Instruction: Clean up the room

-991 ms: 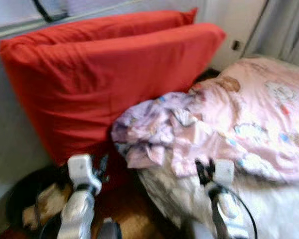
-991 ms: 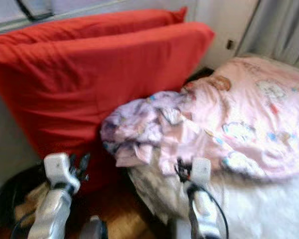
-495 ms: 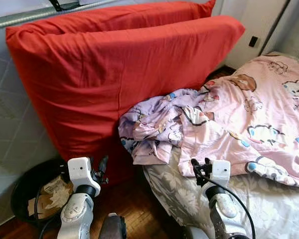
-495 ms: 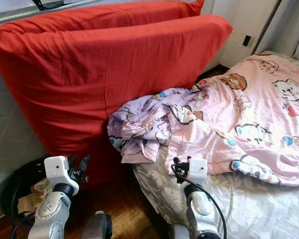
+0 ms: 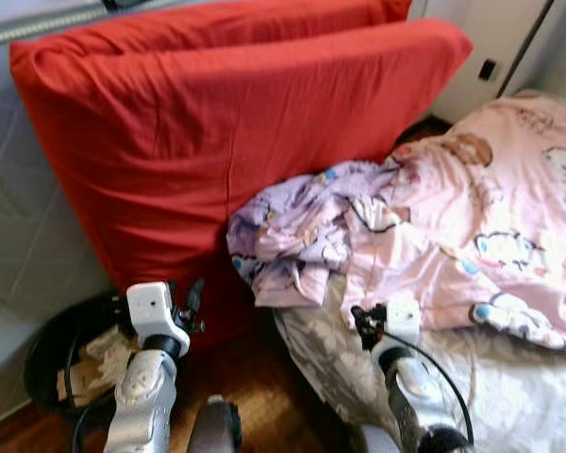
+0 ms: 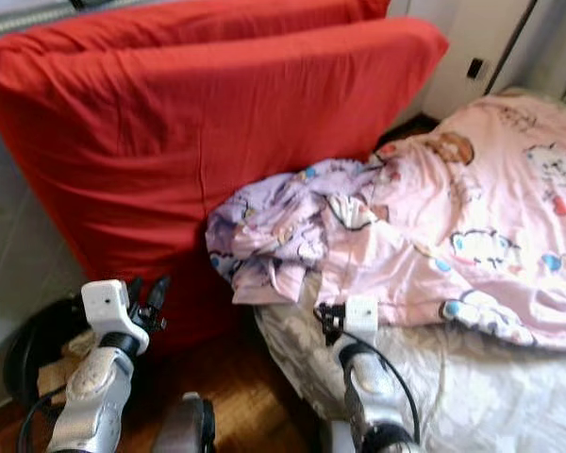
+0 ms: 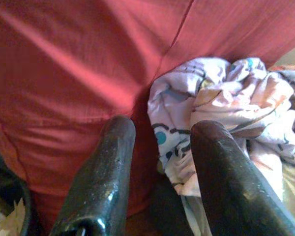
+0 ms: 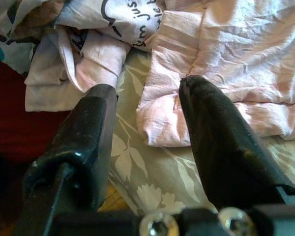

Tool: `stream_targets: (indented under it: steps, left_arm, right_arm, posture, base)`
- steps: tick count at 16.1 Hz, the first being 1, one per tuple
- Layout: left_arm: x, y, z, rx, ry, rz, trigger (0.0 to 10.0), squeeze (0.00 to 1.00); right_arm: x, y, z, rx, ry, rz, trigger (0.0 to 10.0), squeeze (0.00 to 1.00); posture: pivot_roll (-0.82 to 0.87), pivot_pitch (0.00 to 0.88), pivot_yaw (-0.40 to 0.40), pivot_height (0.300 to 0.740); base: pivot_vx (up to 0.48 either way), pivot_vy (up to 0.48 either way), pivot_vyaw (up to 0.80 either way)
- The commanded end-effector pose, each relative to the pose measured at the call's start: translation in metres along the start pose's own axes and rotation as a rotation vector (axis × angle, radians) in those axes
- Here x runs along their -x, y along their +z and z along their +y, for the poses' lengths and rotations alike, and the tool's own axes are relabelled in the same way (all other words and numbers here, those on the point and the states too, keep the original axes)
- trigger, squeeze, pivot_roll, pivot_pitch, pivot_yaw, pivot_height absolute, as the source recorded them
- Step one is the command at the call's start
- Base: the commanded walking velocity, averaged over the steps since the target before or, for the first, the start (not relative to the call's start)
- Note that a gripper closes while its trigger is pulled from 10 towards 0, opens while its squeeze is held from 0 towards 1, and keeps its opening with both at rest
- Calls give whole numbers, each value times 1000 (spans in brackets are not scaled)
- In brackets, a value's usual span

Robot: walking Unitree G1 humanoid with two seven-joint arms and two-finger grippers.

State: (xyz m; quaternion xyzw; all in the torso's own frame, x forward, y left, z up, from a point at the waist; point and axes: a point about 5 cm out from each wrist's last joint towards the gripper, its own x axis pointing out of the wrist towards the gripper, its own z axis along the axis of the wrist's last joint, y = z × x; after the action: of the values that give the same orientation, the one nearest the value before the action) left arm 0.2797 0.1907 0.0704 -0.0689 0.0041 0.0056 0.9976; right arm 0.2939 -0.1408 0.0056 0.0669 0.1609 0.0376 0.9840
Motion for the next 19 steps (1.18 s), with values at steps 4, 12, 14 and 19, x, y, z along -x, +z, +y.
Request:
stream_targets:
  steps: [4,12,14,19]
  left_arm:
    - [12,-7,6,-6,29,38,10000,0]
    - [12,-9,3,-5,26,52,10000,0]
    - [10,-9,3,1,26,52,10000,0]
    - [10,-10,4,-12,21,58,10000,0]
  right_arm:
    - [-2,4,2,-5,7,-19,10000,0]
    - [10,-11,-8,-30,-47,-13,10000,0]
    - [9,-11,-6,-29,-44,-1,10000,0]
    - [8,-7,-4,-33,-35,-31,10000,0]
  posture:
    - [94,200,-3,641]
    - [76,174,-10,641]
    - [75,172,-10,641]
    - [71,161,-1,641]
  base:
    - [0,0,0]
    - [0,36,0]
    - [0,480,-234]
    - [0,192,-300]
